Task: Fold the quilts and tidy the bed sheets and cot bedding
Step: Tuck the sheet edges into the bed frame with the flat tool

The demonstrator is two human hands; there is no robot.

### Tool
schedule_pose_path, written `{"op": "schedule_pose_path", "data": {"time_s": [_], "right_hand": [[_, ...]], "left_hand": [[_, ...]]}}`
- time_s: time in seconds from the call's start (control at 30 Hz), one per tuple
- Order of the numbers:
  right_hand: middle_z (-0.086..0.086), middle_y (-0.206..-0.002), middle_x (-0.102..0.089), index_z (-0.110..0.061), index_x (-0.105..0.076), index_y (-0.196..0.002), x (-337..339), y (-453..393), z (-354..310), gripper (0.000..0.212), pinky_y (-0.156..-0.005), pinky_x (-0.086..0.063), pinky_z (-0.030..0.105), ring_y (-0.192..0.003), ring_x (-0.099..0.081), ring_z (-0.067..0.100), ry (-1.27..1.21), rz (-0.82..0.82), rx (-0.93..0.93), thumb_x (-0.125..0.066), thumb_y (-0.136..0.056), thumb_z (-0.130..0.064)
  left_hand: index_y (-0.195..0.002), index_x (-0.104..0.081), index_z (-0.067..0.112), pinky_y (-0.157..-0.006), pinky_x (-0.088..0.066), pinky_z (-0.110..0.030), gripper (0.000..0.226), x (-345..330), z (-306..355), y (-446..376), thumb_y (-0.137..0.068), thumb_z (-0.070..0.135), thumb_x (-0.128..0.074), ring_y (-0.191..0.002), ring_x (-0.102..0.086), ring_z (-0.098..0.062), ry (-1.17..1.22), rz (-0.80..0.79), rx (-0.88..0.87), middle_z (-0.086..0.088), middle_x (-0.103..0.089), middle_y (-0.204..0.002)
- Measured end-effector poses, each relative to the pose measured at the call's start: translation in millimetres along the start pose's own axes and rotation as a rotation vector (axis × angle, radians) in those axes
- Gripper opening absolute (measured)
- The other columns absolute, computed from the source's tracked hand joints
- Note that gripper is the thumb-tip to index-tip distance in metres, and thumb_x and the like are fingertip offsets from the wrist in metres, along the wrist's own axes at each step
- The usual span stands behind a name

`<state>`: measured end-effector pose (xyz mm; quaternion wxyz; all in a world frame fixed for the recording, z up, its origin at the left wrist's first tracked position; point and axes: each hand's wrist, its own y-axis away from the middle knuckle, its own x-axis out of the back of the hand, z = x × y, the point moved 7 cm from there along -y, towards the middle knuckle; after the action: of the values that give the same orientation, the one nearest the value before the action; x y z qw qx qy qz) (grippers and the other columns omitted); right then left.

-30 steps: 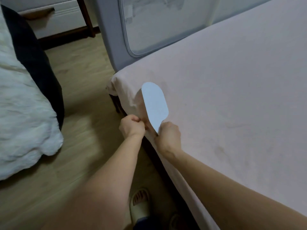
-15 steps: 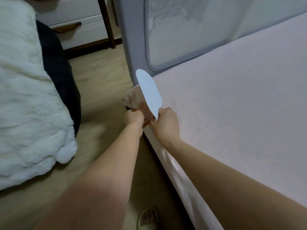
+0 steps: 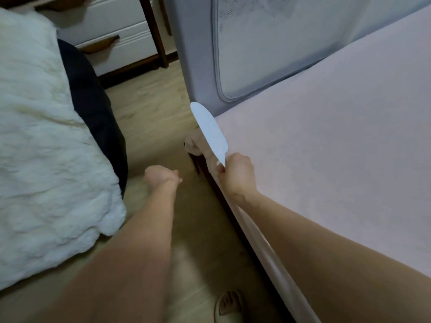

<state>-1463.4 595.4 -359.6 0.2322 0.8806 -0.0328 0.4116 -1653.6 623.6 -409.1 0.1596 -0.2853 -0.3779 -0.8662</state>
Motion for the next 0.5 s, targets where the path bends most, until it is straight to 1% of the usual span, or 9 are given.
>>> {"op": "schedule_pose_path", "data": {"time_s": [0.07,0.13,0.2,0.23,0.3,0.37,0.4,0.43,0.5], "right_hand": [[0.02,-0.087,-0.068,0.004,-0.067,-0.088,13.6,9.4,11.1,0.019,-0.076,-0.054,0.041,-0.08,-0.066,0.031,-0.2,-0.062,0.0,-0.054,-0.089,-0.01],[0.015,-0.075,-0.068,0.0,-0.067,-0.077,46.0,31.1,36.7,0.021,-0.068,-0.051,0.036,-0.071,-0.062,0.025,-0.33,0.004,-0.044,-0.058,-0.088,-0.016],[0.003,-0.07,-0.065,-0.008,-0.062,-0.077,82.8,61.1,69.5,0.023,-0.057,-0.041,0.023,-0.066,-0.056,0.015,-0.386,0.109,-0.1,-0.059,-0.09,-0.026],[0.0,-0.072,-0.065,-0.01,-0.059,-0.081,101.2,77.1,89.1,0.023,-0.055,-0.036,0.02,-0.065,-0.054,0.01,-0.405,0.151,-0.142,-0.058,-0.092,-0.031],[0.003,-0.077,-0.067,-0.013,-0.052,-0.091,137.2,105.9,127.5,0.023,-0.054,-0.037,0.022,-0.06,-0.055,0.009,-0.523,0.204,-0.241,-0.052,-0.094,-0.035],[0.008,-0.078,-0.068,-0.013,-0.049,-0.095,184.8,146.1,176.6,0.016,-0.053,-0.041,0.026,-0.054,-0.056,0.014,-0.619,0.29,-0.316,-0.048,-0.094,-0.03],[0.009,-0.079,-0.068,-0.012,-0.05,-0.094,198.6,158.4,192.0,0.014,-0.053,-0.042,0.028,-0.054,-0.055,0.016,-0.625,0.321,-0.331,-0.046,-0.094,-0.025],[0.011,-0.08,-0.068,-0.009,-0.052,-0.092,225.3,193.2,230.6,0.014,-0.054,-0.043,0.03,-0.055,-0.056,0.018,-0.623,0.389,-0.372,-0.044,-0.093,-0.02],[0.012,-0.081,-0.067,-0.004,-0.058,-0.089,252.8,243.8,285.1,0.019,-0.061,-0.046,0.035,-0.063,-0.058,0.024,-0.585,0.468,-0.422,-0.042,-0.091,-0.015]], "left_hand": [[-0.081,-0.066,0.004,-0.084,-0.055,-0.035,0.011,6.9,1.3,21.2,-0.091,0.005,-0.061,-0.089,-0.068,-0.027,-0.17,-0.059,-0.112,-0.011,-0.069,-0.094],[-0.073,-0.065,0.008,-0.078,-0.053,-0.032,0.019,-6.9,35.1,77.5,-0.09,0.003,-0.056,-0.084,-0.066,-0.027,-0.384,-0.104,-0.375,-0.011,-0.069,-0.089],[-0.082,-0.067,0.007,-0.077,-0.049,-0.032,0.015,-39.0,68.7,140.2,-0.089,0.008,-0.054,-0.088,-0.063,-0.031,-0.526,-0.223,-0.593,-0.013,-0.069,-0.089],[-0.087,-0.067,0.008,-0.078,-0.048,-0.032,0.014,-58.8,82.4,170.4,-0.089,0.01,-0.053,-0.091,-0.062,-0.03,-0.59,-0.286,-0.675,-0.012,-0.068,-0.092],[-0.096,-0.067,0.011,-0.08,-0.048,-0.032,0.017,-97.1,103.5,228.9,-0.09,0.012,-0.05,-0.098,-0.061,-0.029,-0.717,-0.36,-0.799,-0.009,-0.067,-0.101],[-0.108,-0.064,0.013,-0.082,-0.048,-0.033,0.024,-138.5,110.7,305.7,-0.09,0.012,-0.049,-0.104,-0.06,-0.026,-0.822,-0.436,-0.924,-0.007,-0.065,-0.111],[-0.116,-0.061,0.014,-0.083,-0.048,-0.033,0.029,-152.4,108.0,331.8,-0.09,0.012,-0.048,-0.106,-0.059,-0.025,-0.862,-0.472,-0.979,-0.006,-0.063,-0.115],[-0.121,-0.058,0.014,-0.083,-0.048,-0.034,0.032,-179.8,97.8,388.9,-0.091,0.012,-0.047,-0.107,-0.058,-0.024,-0.921,-0.54,-1.072,-0.005,-0.061,-0.117],[-0.121,-0.056,0.012,-0.082,-0.048,-0.035,0.031,-216.5,71.7,465.2,-0.091,0.01,-0.046,-0.107,-0.056,-0.025,-1.019,-0.628,-1.208,-0.006,-0.058,-0.12]]}}
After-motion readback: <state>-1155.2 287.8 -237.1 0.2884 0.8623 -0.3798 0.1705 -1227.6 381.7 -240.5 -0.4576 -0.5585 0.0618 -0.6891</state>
